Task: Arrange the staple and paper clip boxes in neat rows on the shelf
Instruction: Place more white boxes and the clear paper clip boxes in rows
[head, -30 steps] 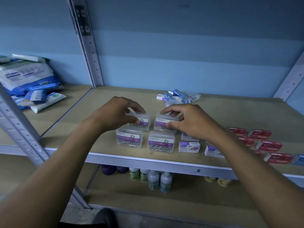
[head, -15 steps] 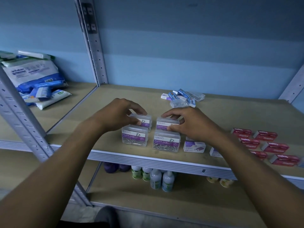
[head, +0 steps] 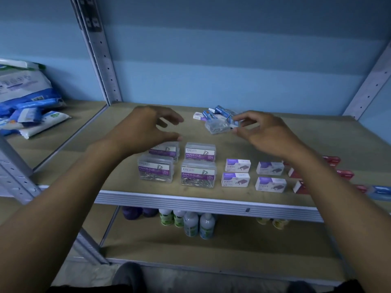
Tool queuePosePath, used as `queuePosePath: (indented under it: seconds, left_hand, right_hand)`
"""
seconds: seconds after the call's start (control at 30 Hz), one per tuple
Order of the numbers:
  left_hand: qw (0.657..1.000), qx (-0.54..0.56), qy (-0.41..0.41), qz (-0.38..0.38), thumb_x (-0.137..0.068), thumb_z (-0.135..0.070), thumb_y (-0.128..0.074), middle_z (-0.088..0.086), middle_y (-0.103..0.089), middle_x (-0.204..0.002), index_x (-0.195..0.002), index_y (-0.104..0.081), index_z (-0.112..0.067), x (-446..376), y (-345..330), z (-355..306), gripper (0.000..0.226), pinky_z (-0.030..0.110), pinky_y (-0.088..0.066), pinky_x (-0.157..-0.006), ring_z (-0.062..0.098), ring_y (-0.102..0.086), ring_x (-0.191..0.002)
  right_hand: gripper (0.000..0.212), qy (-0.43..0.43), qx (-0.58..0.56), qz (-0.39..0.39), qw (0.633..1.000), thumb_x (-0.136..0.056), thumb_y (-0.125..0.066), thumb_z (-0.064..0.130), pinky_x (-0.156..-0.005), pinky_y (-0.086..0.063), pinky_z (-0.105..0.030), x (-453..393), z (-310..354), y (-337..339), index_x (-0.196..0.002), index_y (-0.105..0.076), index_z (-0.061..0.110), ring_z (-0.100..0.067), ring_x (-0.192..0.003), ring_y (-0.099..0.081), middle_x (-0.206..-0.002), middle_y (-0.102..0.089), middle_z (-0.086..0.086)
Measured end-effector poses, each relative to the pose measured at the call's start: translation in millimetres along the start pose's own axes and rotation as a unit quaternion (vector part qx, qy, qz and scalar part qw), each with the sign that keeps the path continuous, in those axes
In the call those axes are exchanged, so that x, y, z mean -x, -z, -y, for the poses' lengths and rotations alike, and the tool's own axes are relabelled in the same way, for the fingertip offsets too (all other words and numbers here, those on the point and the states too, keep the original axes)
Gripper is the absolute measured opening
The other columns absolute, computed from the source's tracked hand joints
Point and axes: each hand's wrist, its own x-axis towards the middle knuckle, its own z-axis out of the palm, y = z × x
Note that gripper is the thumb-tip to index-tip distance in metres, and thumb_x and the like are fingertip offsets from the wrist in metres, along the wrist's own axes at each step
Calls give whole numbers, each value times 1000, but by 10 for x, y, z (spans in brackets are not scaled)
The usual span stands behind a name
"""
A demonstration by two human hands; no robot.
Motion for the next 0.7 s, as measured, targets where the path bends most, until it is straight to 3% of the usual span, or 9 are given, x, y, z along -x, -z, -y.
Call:
queuePosePath:
  seconds: [0.1,0.23,0.4,0.57,0.7]
  left_hand:
    - [1000,0,9,-2,-72,-46,-81,-17,-68,-110,-113,-67,-34,-177,-69,-122,45,12,-49,-76,2,-65,-94]
    - [1000,-7,21,3,-69,-48,-83,-17,-67,-105,-111,-68,-33,-540,-224,-233,47,1,-37,-68,-13,-58,-84]
    - [999,-33,9,38,-68,-45,-84,-9,-68,-107,-112,-68,-27,-980,-533,-218,50,22,-47,-89,7,-62,-98]
    - [995,-66,9,74,-69,-40,-85,0,-66,-115,-116,-68,-17,-1234,-775,-203,54,28,-45,-94,17,-60,-108]
    - [992,-81,8,91,-72,-38,-83,2,-65,-117,-117,-67,-17,-1332,-855,-239,52,32,-46,-96,20,-59,-109]
  right_hand:
    - [34,-12,22,-30,999,-87,-71,44,-79,-36,-19,-125,-175,108,-119,-67,35,-8,-107,-60,-114,-66,9]
    - [39,4,92,-28,995,-86,-72,40,-87,-36,-22,-431,-370,176,-122,-66,26,-18,-116,-59,-122,-66,-2]
    - [39,27,157,35,987,-87,-72,38,-90,-40,-28,-889,-581,167,-124,-65,28,-24,-116,-59,-125,-66,-8]
    - [49,6,177,61,982,-88,-67,38,-99,-42,-37,-1251,-658,23,-135,-55,33,-26,-126,-50,-132,-55,-14]
    - [47,-8,199,66,978,-91,-64,38,-98,-43,-38,-1392,-712,-153,-136,-54,33,-27,-121,-51,-129,-53,-13]
